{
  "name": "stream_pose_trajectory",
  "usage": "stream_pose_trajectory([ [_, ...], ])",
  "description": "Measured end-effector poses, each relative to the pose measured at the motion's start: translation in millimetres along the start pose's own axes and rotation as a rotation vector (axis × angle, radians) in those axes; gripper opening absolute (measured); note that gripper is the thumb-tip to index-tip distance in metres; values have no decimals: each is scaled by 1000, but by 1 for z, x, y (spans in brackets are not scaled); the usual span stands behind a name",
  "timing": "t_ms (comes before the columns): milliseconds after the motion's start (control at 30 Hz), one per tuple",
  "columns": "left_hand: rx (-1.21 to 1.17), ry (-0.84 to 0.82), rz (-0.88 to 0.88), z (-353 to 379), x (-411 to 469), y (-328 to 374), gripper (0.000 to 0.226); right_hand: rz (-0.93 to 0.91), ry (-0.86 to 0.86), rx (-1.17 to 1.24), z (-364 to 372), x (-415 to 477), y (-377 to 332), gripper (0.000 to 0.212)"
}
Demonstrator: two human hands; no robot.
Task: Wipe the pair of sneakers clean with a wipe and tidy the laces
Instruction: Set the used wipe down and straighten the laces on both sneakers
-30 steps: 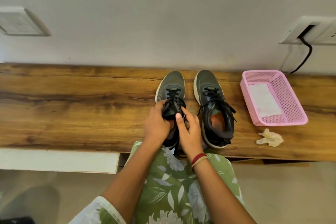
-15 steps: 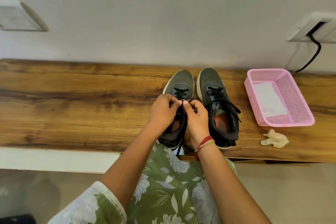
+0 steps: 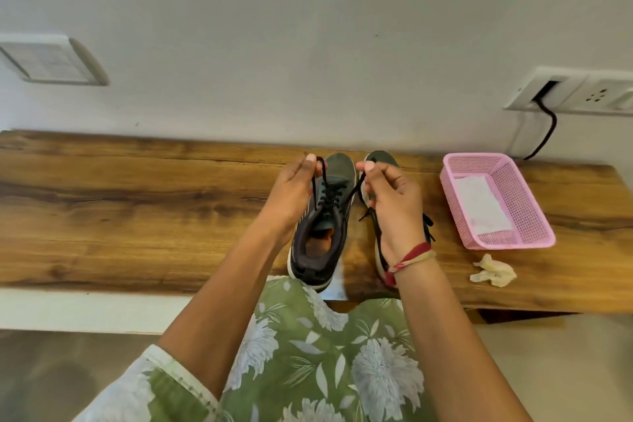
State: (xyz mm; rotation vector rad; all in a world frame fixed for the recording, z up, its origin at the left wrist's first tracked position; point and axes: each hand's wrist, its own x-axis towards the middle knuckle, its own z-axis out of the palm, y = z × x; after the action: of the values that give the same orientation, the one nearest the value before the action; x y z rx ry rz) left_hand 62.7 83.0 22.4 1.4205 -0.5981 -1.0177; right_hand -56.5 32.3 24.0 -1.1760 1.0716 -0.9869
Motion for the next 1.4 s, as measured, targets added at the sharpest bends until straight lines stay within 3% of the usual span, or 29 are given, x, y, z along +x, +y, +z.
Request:
stream_pose_trajectory([
  [333, 92, -45, 265, 14, -26, 59, 28, -186, -96, -66, -1, -23, -84, 13],
  [700, 58, -137, 430, 19, -46, 110, 28, -380, -94, -114, -1, -35, -140, 11],
  [933, 41, -202, 461, 25, -54, 127, 25, -494, -140, -169, 5, -35, -166, 13],
  [1400, -13, -80, 440, 28, -39, 155, 8, -495, -115, -275, 2, -16, -189, 8],
])
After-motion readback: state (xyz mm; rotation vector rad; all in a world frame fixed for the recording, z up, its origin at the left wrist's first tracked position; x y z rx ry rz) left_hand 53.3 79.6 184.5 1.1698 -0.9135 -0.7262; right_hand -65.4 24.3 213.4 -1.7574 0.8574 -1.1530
